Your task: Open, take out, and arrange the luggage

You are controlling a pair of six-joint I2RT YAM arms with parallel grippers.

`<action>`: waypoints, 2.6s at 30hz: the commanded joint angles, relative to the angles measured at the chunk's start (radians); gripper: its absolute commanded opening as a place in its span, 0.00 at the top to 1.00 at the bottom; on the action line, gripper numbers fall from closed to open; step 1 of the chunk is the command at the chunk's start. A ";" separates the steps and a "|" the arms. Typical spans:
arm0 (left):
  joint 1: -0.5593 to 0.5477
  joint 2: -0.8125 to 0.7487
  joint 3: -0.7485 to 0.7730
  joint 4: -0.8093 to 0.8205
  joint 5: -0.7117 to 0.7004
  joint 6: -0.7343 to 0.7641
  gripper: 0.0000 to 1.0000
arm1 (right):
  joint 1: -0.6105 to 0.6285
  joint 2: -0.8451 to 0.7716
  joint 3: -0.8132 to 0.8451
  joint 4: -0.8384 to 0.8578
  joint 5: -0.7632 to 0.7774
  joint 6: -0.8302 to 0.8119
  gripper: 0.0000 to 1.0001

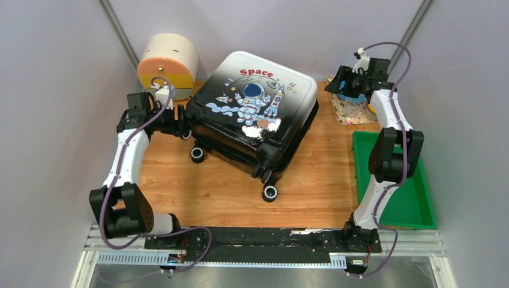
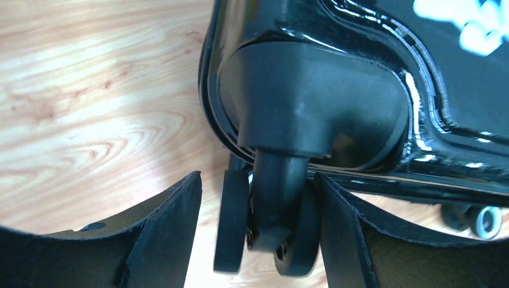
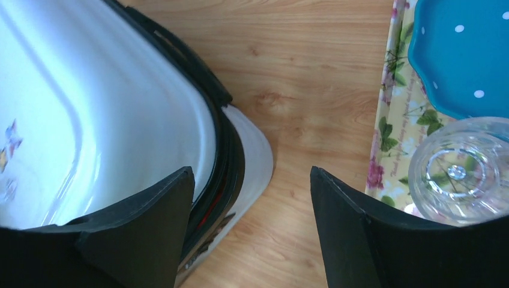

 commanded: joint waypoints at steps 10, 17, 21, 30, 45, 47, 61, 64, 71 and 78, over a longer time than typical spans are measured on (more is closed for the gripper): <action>0.138 -0.406 -0.251 0.281 -0.307 -0.657 0.23 | 0.055 0.211 0.171 0.268 0.151 0.185 0.32; 0.144 -0.421 -0.432 0.162 -0.365 -0.776 0.26 | 0.120 0.335 0.238 0.281 0.133 0.166 0.37; 0.142 -0.449 -0.578 0.361 -0.158 -0.829 0.28 | 0.167 0.363 0.232 0.250 0.022 0.151 0.41; 0.113 -0.326 -0.621 0.619 -0.047 -0.874 0.28 | 0.180 0.177 -0.105 0.189 -0.202 0.041 0.50; -0.148 0.091 -0.348 0.850 -0.005 -0.789 0.32 | 0.152 -0.301 -0.670 0.069 -0.245 -0.036 0.53; -0.195 0.142 -0.304 0.854 0.005 -0.785 0.32 | 0.147 -0.364 -0.719 0.055 -0.230 -0.035 0.53; -0.306 0.455 0.008 0.891 0.071 -0.793 0.37 | 0.062 -0.410 -0.739 0.106 -0.174 0.037 0.52; -0.324 0.491 0.041 0.894 0.086 -0.776 0.37 | 0.062 -0.404 -0.733 0.118 -0.161 0.051 0.52; -0.358 0.564 0.126 0.868 0.117 -0.751 0.37 | 0.062 -0.397 -0.710 0.189 -0.108 0.093 0.51; -0.320 0.541 0.282 0.646 0.107 -0.573 0.31 | 0.042 -0.390 -0.587 0.160 -0.082 0.077 0.49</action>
